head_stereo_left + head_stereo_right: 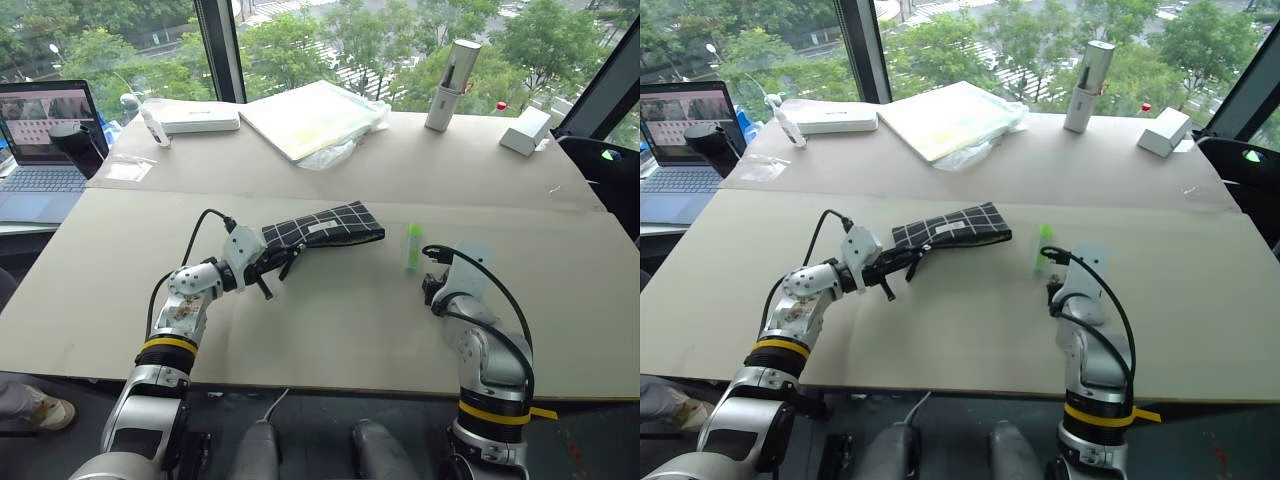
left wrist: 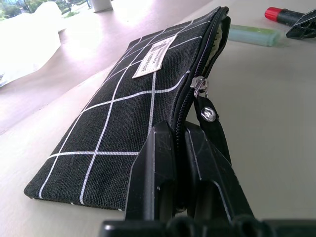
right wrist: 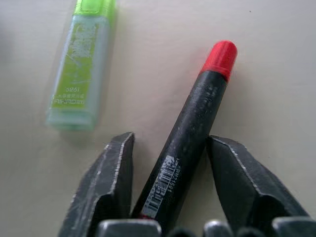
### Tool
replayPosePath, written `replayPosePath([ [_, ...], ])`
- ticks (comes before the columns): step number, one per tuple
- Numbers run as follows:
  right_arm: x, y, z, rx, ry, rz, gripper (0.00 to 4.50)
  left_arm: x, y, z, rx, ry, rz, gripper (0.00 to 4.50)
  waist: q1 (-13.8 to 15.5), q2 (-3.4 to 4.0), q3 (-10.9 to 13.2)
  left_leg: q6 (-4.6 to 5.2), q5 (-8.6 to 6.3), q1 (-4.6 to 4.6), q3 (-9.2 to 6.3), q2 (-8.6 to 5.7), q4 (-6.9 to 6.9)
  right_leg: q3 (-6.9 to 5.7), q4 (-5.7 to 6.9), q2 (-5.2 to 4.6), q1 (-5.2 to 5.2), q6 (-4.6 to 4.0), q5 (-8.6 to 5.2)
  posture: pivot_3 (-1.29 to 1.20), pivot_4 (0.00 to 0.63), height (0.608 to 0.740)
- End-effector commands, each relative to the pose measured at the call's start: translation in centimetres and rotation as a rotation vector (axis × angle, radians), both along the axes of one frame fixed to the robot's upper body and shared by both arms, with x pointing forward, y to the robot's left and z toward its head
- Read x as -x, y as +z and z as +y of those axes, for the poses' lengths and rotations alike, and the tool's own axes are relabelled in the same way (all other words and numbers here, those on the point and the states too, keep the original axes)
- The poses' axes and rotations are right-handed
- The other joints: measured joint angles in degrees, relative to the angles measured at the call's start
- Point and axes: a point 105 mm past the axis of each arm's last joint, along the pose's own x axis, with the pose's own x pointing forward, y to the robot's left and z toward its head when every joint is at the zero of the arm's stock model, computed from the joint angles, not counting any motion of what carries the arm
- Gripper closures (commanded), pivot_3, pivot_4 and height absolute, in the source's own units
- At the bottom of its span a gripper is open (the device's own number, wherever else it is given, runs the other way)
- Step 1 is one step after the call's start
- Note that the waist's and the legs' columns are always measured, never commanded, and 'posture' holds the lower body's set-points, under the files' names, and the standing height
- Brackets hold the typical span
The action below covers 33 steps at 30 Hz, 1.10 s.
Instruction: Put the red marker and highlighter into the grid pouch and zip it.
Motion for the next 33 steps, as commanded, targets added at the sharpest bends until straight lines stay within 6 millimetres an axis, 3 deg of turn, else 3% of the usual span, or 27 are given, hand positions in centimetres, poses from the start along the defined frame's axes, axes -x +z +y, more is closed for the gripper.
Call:
replayPosePath([
  [1, 0.6, -0.5, -1.9, 0.024, -0.076, 0.035, 3.36, -0.1, 1.6, -0.3, 0.025, -0.007, -0.052, 4.5, 0.02, 0.0, 0.0, 0.0, 0.0, 0.0, 0.0, 0.0, 0.0, 0.0, 0.0, 0.0, 0.0, 0.0, 0.0, 0.0, 0.15, 0.738],
  [2, 0.5, -0.4, -2.1, 0.028, -0.08, 0.03, 3.79, -0.1, 1.6, -0.2, 0.025, -0.008, -0.052, 4.5, 0.02, 0.0, 0.0, 0.0, 0.0, 0.0, 0.0, 0.0, 0.0, 0.0, -0.01, 0.0, 0.01, 0.0, 0.0, 0.0, 0.15, 0.738],
  [3, 0.5, -0.3, -2.3, 0.033, -0.085, 0.027, 3.95, -0.1, 1.6, -0.2, 0.025, -0.007, -0.051, 4.5, 0.03, 0.0, 0.0, 0.0, 0.0, 0.0, 0.0, 0.0, 0.0, 0.0, -0.01, 0.0, 0.01, 0.0, 0.0, 0.0, 0.15, 0.738],
  [8, -0.1, 0.9, -3.7, 0.064, -0.112, -0.017, 3.96, -0.1, 1.7, -0.2, 0.024, -0.008, -0.051, 4.5, 0.09, 0.0, 0.0, 0.0, 0.0, 0.0, 0.0, -0.01, 0.0, 0.0, -0.02, -0.02, 0.02, 0.0, 0.0, 0.0, 0.15, 0.738],
  [12, -1.5, 3.9, -4.3, 0.056, -0.087, -0.152, 3.96, 0.0, 1.9, -0.1, 0.028, -0.012, -0.05, 4.5, -0.15, 0.03, 0.03, 0.0, 0.0, -0.01, 0.01, -0.01, 0.0, 0.01, -0.01, -0.01, -0.01, 0.0, 0.0, 0.0, 0.15, 0.738],
  [15, -2.6, 7.7, -3.4, 0.178, 0.073, -0.322, 3.96, 0.1, 2.1, 0.1, 0.034, -0.015, -0.044, 4.5, -0.24, 0.12, 0.08, 0.0, 0.0, -0.01, 0.01, -0.01, -0.01, 0.02, -0.02, -0.01, -0.04, 0.0, 0.0, 0.0, 0.15, 0.738],
  [18, -2.2, 11.1, 0.7, 0.422, 0.465, -0.494, 3.96, 0.1, 2.5, 0.3, 0.036, -0.022, -0.039, 4.5, -0.37, 0.16, 0.13, 0.0, 0.0, -0.01, 0.03, -0.01, -0.04, 0.03, -0.06, -0.01, -0.04, 0.02, -0.01, 0.0, 0.15, 0.738],
  [20, -0.6, 11.1, 3.8, 0.63, 0.755, -0.544, 3.96, 0.0, 2.9, 0.3, 0.036, -0.027, -0.038, 4.5, -0.41, 0.21, 0.16, 0.0, 0.0, -0.01, 0.03, -0.01, -0.07, 0.03, -0.09, 0.0, -0.03, 0.06, -0.04, 0.0, 0.15, 0.738],
  [24, 1.0, 9.3, 5.9, 0.887, 1.043, -0.544, 3.96, -0.1, 3.5, 0.2, 0.033, -0.032, -0.04, 4.5, -0.3, 0.19, 0.17, 0.01, 0.0, 0.03, 0.01, 0.0, -0.19, 0.0, -0.29, 0.01, 0.05, 0.27, -0.15, 0.0, 0.15, 0.738],
  [33, 0.0, 9.9, 6.9, 1.095, 1.12, -0.628, 3.96, 0.1, 3.6, 0.0, 0.021, -0.04, -0.041, 4.5, 0.04, 0.17, 0.18, 0.0, 0.0, 0.01, 0.03, -0.01, -0.13, 0.01, -0.35, -0.01, 0.08, 0.02, 0.01, 0.0, 0.15, 0.738],
])
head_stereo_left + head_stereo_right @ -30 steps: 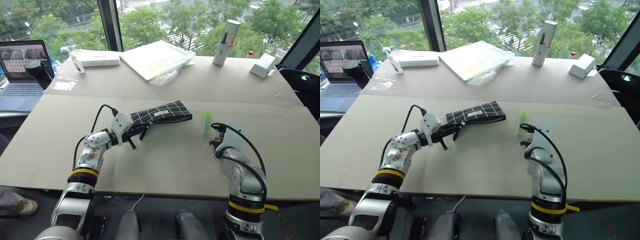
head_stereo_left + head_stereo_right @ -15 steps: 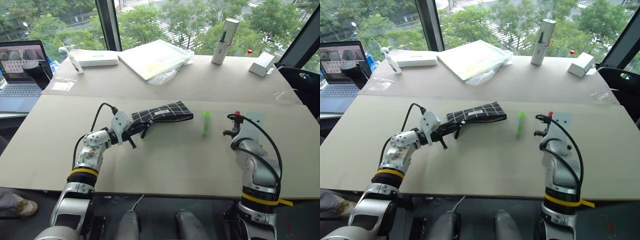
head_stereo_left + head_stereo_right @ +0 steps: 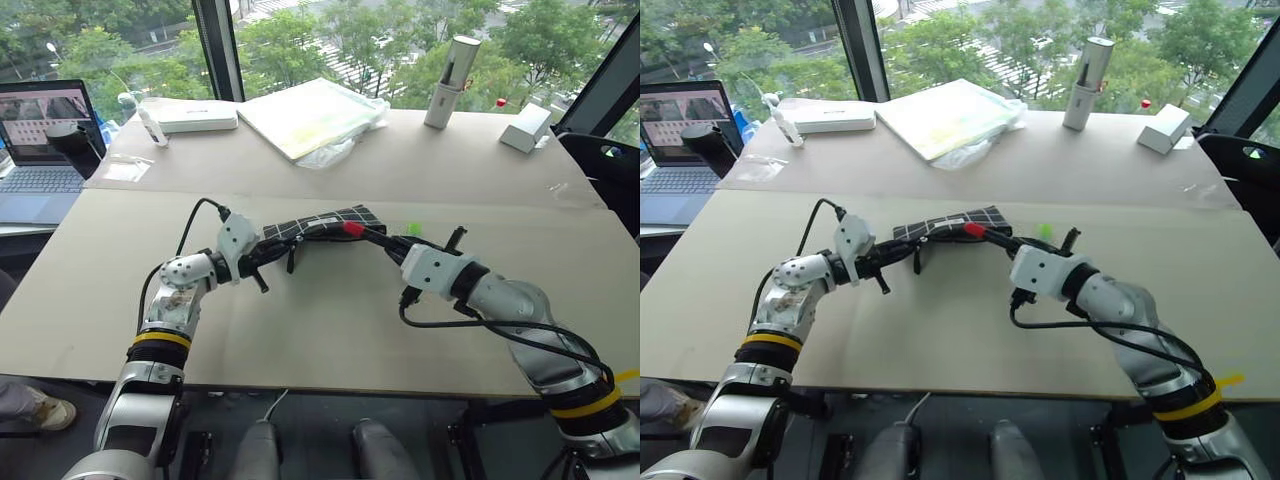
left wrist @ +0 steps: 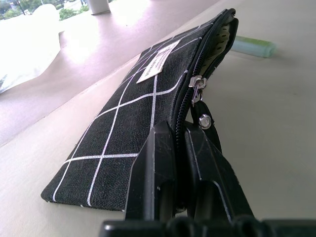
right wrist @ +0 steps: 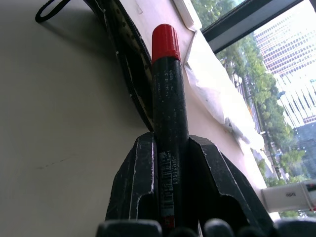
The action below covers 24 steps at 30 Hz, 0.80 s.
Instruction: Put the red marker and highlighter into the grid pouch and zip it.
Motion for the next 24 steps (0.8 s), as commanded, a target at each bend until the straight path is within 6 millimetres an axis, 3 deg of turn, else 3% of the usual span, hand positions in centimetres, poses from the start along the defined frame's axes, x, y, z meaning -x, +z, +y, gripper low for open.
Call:
replayPosePath([
  [1, -0.1, 1.2, 0.2, 0.047, 0.032, -0.094, 3.96, 0.1, 1.8, -0.2, 0.014, -0.016, -0.059, 4.5, 0.04, 0.0, 0.0, 0.0, 0.0, 0.0, 0.0, 0.0, 0.0, 0.0, 0.0, 0.0, 0.0, -0.01, 0.01, 0.0, 0.15, 0.738],
  [14, -0.8, -0.1, -3.4, 0.222, -0.006, -0.153, 3.96, 0.1, 2.4, -0.5, 0.013, -0.024, -0.064, 4.5, 0.31, 0.0, 0.0, 0.0, 0.0, 0.0, 0.0, -0.01, -0.01, 0.0, -0.02, -0.02, 0.02, -0.03, 0.02, 0.0, 0.15, 0.738],
  [18, -1.3, -0.1, -3.5, 0.232, -0.013, -0.157, 3.96, 0.2, 2.4, -0.8, 0.013, -0.032, -0.065, 4.5, 0.25, 0.0, 0.0, 0.0, 0.0, 0.0, 0.0, -0.01, -0.01, 0.0, -0.02, -0.02, 0.02, -0.04, 0.02, 0.0, 0.15, 0.738],
  [24, -1.9, -0.1, -2.1, 0.259, 0.03, -0.171, 3.96, 0.3, 2.3, -0.9, 0.008, -0.041, -0.066, 4.5, 0.15, 0.0, 0.0, 0.0, 0.0, 0.0, 0.0, -0.01, 0.0, 0.0, 0.0, -0.01, 0.02, -0.05, 0.03, 0.0, 0.15, 0.738],
])
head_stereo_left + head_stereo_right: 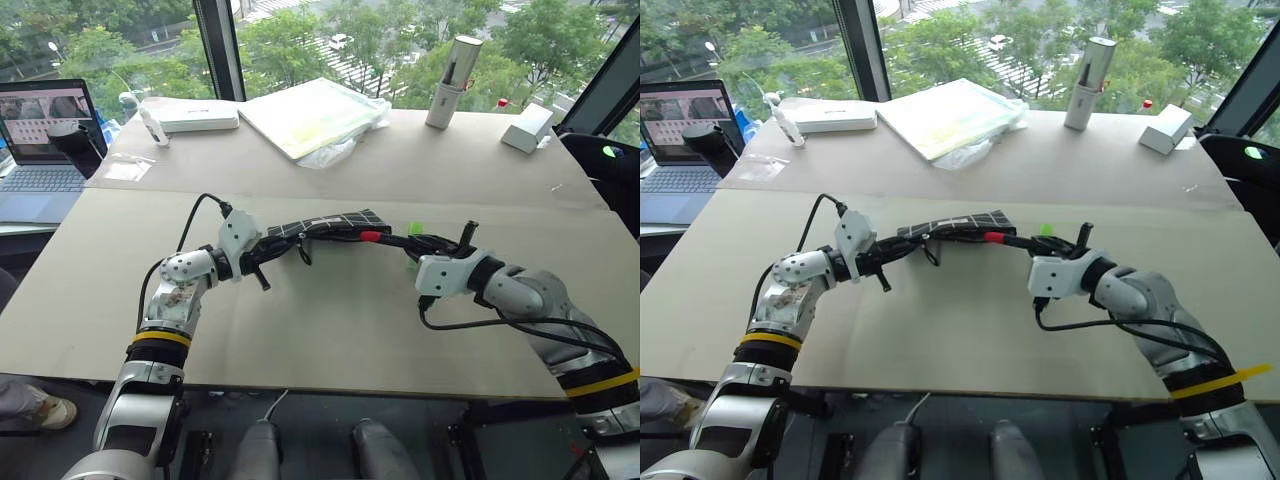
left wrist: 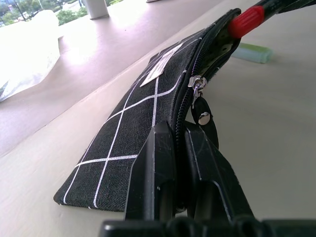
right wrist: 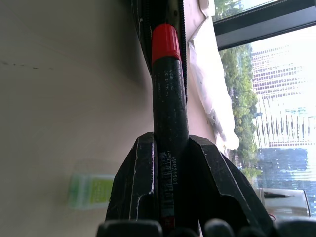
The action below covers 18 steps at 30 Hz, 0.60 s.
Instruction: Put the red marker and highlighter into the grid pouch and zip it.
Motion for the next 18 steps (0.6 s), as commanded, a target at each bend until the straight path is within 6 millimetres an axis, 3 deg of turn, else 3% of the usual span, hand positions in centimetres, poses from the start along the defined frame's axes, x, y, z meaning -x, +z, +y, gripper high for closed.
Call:
replayPosePath([
  [1, -0.3, 1.4, 1.2, 0.017, 0.048, -0.061, 3.96, 0.1, 1.7, -0.5, 0.013, -0.028, -0.056, 4.5, 0.0, 0.0, 0.0, 0.0, 0.0, 0.0, 0.0, 0.0, 0.0, 0.0, 0.0, 0.0, 0.0, 0.0, 0.0, 0.0, 0.15, 0.738],
  [5, -0.9, 1.3, 2.8, 0.033, 0.095, -0.067, 3.96, 0.1, 1.6, -0.6, 0.012, -0.031, -0.056, 4.5, -0.03, 0.0, 0.0, 0.0, 0.0, 0.0, 0.0, 0.0, 0.01, 0.0, 0.0, 0.0, 0.01, -0.01, 0.01, 0.0, 0.15, 0.738],
  [10, -2.1, 1.1, 7.4, 0.057, 0.188, -0.074, 3.96, 0.1, 1.6, -0.7, 0.011, -0.037, -0.057, 4.5, -0.41, 0.0, 0.0, 0.0, 0.0, 0.03, 0.01, 0.0, 0.02, 0.01, 0.04, 0.0, 0.0, -0.04, 0.02, 0.0, 0.15, 0.738],
  [16, -2.7, 1.0, 9.8, 0.043, 0.231, -0.066, 3.96, 0.2, 1.6, -0.8, 0.013, -0.039, -0.057, 4.5, 0.19, 0.0, 0.0, -0.01, 0.0, 0.01, -0.01, -0.02, 0.06, -0.01, 0.08, -0.03, 0.0, -0.05, 0.03, 0.0, 0.15, 0.738],
  [18, -2.8, 1.0, 9.8, 0.029, 0.228, -0.058, 2.96, 0.3, 1.5, -0.7, 0.013, -0.038, -0.057, 4.5, 0.25, 0.01, 0.0, -0.01, 0.0, 0.01, -0.01, -0.02, 0.08, -0.02, 0.09, -0.04, 0.01, -0.05, 0.03, 0.0, 0.15, 0.738],
])
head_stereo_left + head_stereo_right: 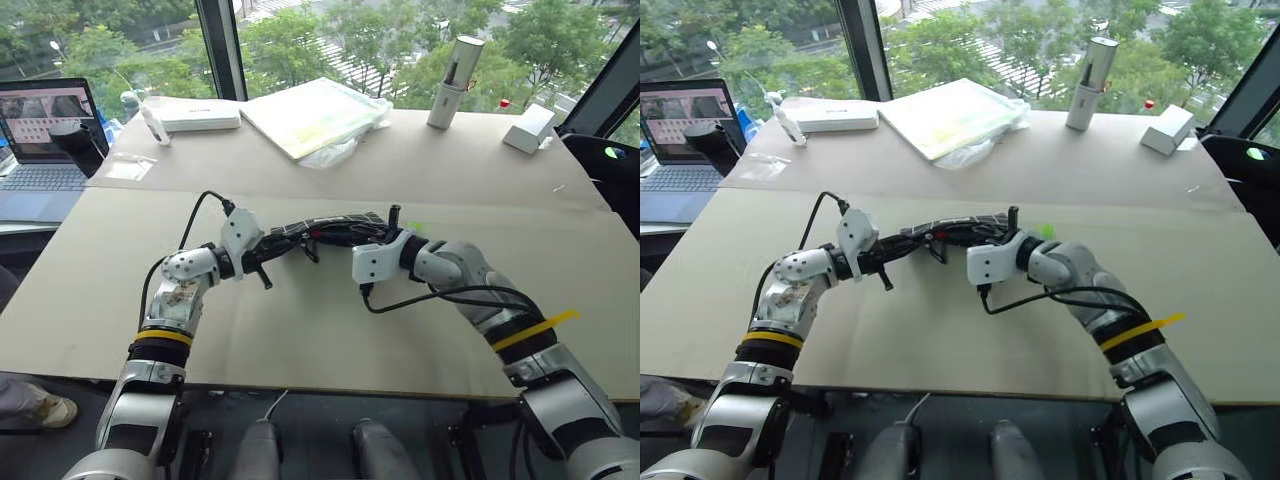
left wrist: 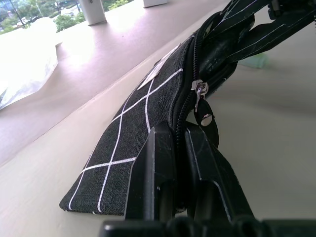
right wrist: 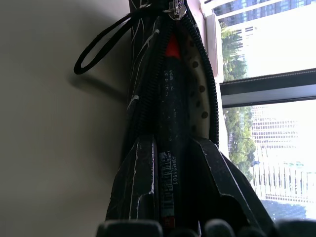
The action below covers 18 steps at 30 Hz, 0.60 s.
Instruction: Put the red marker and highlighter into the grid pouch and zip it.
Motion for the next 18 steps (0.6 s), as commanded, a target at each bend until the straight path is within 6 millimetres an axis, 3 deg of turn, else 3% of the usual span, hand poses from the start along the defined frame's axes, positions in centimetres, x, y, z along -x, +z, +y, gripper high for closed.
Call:
replayPosePath([
  [1, 0.1, 1.5, 0.5, -0.048, 0.027, -0.032, 2.69, 0.3, 1.1, -0.5, 0.016, -0.024, -0.044, 4.5, -0.01, 0.0, 0.0, 0.0, 0.0, 0.0, 0.0, 0.0, 0.0, 0.0, 0.02, 0.01, 0.0, 0.0, 0.0, 0.0, 0.15, 0.738],
  [6, -0.7, 2.3, -1.6, -0.075, -0.047, -0.037, 1.03, 0.3, 1.0, -0.3, 0.02, -0.017, -0.041, 4.5, -0.18, 0.0, 0.0, 0.0, 0.0, 0.02, 0.0, 0.01, 0.0, 0.0, 0.15, 0.02, -0.04, 0.0, 0.0, 0.0, 0.15, 0.738],
  [11, -0.7, 4.4, -4.6, -0.177, -0.093, -0.032, 1.03, 0.3, 0.8, -0.3, 0.025, -0.01, -0.038, 4.5, -0.13, 0.0, 0.0, 0.0, 0.0, 0.02, 0.0, 0.0, 0.03, 0.0, 0.19, 0.01, -0.04, 0.0, -0.01, 0.0, 0.15, 0.738],
  [18, 1.1, 6.6, -8.7, -0.671, -0.194, 0.264, 1.03, 0.3, 0.7, -0.2, 0.029, 0.003, -0.034, 4.5, -0.18, 0.0, 0.0, 0.01, 0.0, 0.02, -0.02, 0.01, 0.06, 0.01, 0.23, 0.02, 0.02, 0.0, -0.01, 0.0, 0.15, 0.738],
])
